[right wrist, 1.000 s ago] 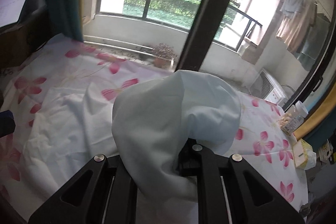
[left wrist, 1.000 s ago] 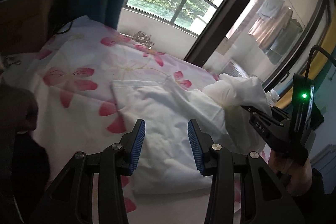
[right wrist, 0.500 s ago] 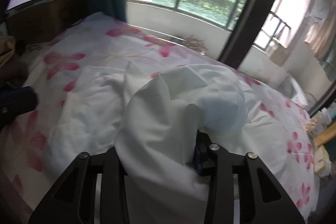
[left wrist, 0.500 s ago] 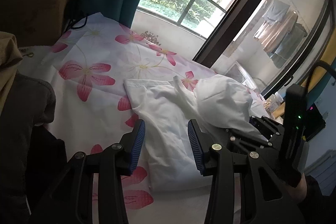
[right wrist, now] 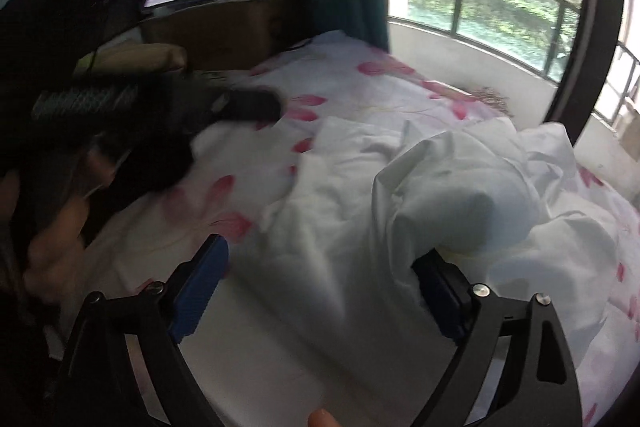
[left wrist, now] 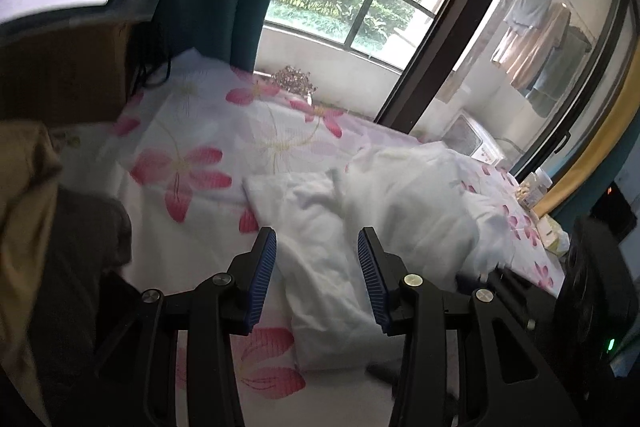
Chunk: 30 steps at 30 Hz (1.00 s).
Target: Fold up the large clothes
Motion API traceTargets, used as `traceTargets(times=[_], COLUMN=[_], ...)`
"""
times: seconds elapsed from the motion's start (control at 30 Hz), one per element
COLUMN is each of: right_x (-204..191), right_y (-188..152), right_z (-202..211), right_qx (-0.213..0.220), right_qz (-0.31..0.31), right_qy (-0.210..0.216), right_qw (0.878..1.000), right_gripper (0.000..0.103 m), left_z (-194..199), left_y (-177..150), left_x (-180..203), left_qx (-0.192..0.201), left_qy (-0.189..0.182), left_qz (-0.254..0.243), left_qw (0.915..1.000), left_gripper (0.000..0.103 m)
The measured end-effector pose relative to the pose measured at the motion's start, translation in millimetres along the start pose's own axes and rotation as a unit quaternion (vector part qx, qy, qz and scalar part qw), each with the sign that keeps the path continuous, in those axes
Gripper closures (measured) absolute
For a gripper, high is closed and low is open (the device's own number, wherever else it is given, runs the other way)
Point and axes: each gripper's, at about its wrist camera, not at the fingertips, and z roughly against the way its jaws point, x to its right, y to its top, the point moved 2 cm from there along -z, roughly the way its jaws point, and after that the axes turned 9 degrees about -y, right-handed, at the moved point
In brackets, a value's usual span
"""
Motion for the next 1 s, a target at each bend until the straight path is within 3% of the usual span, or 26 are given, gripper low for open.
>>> traceTargets(times=[0.27,0.4,0.6,0.77,1.0], right_x=[-18.0,-6.0,16.5,59.9,133.0], right_y=[-12.0,-13.9,-21.3,-26.6,-30.6], right_z=[7.8,23.7,53.1,71.0,61.3], right_qx=[0.008,0.026,0.041,0.039,0.02], right_qz=[0.032,0.035,0.032,-0.008,-0.114], right_qy=[0.04,0.038,0.031,-0.031,-0.117], right_qw=[0.999,0.998,0.998,0.999,0.986], right_gripper=[0.011,0.011,0.011,0.011,0.011], left_z=[1.5,-16.2,-42.9,-71.7,-100.8], left_y=[24.2,27.1,30.9,30.0,15.7], left_x=[22.0,40.4,63.0,49.7,25.3], left_qx=[-0.001,-0.026,-0.045,-0.072,-0.119], left_qy=[-0.004,-0.035,-0.044,-0.003,-0.01], left_qz=[-0.023,-0.034,-0.054,-0.06,-0.052], left_qw=[0.9997,0.9985,0.9965,0.9956,0.9915], left_gripper=[0.057,0.057,0.056,0.056,0.056])
